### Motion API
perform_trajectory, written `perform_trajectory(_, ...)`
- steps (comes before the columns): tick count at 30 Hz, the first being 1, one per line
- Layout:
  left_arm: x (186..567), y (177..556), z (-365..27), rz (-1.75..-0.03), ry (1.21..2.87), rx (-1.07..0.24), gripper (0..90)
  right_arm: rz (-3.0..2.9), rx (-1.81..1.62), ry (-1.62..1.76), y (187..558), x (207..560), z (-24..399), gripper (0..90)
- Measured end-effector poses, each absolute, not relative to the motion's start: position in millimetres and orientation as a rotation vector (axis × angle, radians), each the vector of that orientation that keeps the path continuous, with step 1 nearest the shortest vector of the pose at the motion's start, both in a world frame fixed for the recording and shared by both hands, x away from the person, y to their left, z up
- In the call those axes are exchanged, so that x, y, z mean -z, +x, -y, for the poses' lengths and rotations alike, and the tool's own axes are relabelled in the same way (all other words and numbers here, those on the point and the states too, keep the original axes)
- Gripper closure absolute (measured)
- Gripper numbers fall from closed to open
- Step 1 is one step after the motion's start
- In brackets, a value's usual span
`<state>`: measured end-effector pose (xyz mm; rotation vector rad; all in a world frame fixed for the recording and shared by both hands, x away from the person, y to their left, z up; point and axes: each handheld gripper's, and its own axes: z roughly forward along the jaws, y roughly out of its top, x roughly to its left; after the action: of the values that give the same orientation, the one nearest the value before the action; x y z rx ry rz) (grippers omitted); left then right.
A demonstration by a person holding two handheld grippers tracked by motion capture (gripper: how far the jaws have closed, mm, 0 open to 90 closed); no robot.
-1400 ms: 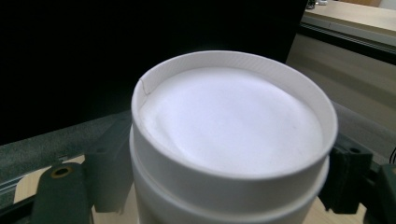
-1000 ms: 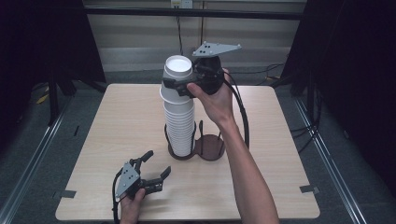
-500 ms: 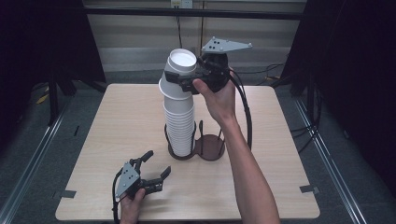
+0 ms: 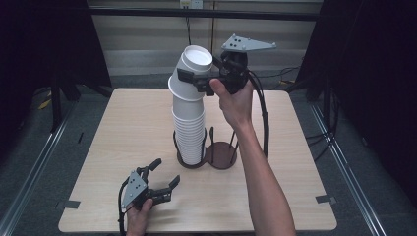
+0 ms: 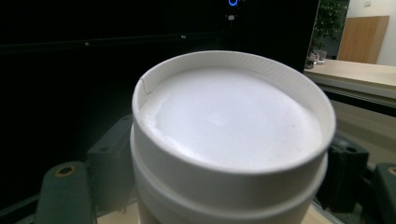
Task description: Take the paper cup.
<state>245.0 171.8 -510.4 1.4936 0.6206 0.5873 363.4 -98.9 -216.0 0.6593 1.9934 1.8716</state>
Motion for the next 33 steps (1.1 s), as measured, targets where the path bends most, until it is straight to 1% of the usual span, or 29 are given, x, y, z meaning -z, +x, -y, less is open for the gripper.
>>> perform_trajectory(22, 510.4, 245.0, -171.7, -0.622, 1.492, -0.587, 15.6, -1.937, -1.914, 0.645, 348.1, 209.1, 127.5, 21.7)
perform_trajectory(33, 510.4, 245.0, -171.8, -0.622, 1.493, -0.588, 15.6, -1.912, -1.911, 0.661, 335.8, 209.4, 150.8, 21.7)
